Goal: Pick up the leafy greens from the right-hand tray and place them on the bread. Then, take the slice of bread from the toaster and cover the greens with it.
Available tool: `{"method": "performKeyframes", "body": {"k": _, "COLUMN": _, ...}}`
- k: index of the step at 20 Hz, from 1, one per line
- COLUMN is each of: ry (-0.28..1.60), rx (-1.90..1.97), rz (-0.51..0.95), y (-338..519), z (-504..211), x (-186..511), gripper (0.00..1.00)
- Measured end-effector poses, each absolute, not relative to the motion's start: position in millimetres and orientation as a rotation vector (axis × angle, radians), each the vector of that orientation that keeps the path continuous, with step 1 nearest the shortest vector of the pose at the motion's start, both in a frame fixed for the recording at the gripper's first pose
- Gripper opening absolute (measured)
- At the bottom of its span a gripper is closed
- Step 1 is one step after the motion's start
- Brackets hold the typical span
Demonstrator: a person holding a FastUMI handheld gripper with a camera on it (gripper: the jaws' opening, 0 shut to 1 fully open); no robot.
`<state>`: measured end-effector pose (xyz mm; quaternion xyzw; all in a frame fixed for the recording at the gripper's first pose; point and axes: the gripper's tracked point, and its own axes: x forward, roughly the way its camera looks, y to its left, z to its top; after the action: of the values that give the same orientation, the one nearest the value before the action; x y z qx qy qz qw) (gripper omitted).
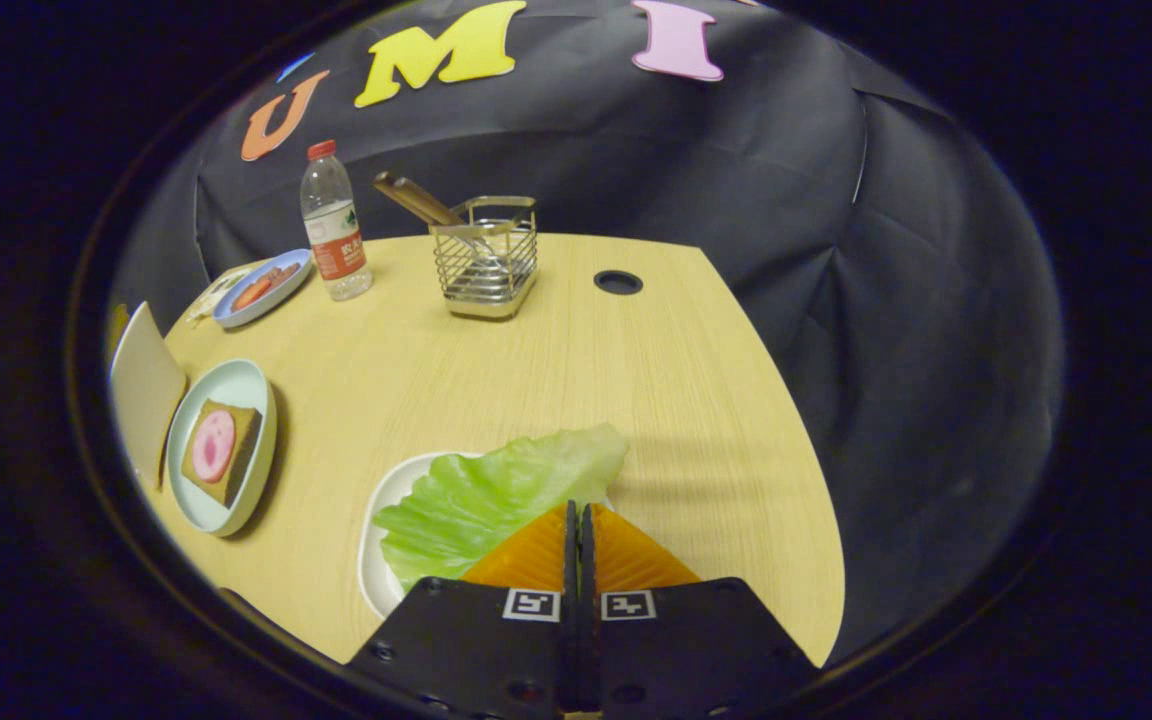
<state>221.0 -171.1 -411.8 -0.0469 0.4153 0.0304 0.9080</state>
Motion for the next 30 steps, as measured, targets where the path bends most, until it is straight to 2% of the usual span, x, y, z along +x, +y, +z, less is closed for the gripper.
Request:
{"method": "performKeyframes", "body": {"k": 8, "ry": 0.743, "rx": -0.091, "rz": 0.095, "y": -105, "z": -321, "x": 196, "gripper": 0.00}}
{"method": "performKeyframes", "body": {"k": 17, "ry": 0.720, "rx": -0.079, "rz": 0.271, "y": 68, "z": -270, "x": 148, "gripper": 0.00}}
{"method": "performKeyframes", "body": {"k": 21, "ry": 0.767, "rx": -0.049, "rz": 0.394, "y": 143, "z": -275, "x": 128, "gripper": 0.00}}
{"method": "performKeyframes", "body": {"k": 24, "ry": 0.858, "rx": -0.014, "rz": 0.434, "y": 170, "z": -299, "x": 123, "gripper": 0.00}}
{"method": "performKeyframes", "body": {"k": 30, "ry": 0.918, "rx": -0.041, "rz": 0.332, "y": 153, "z": -345, "x": 161, "gripper": 0.00}}
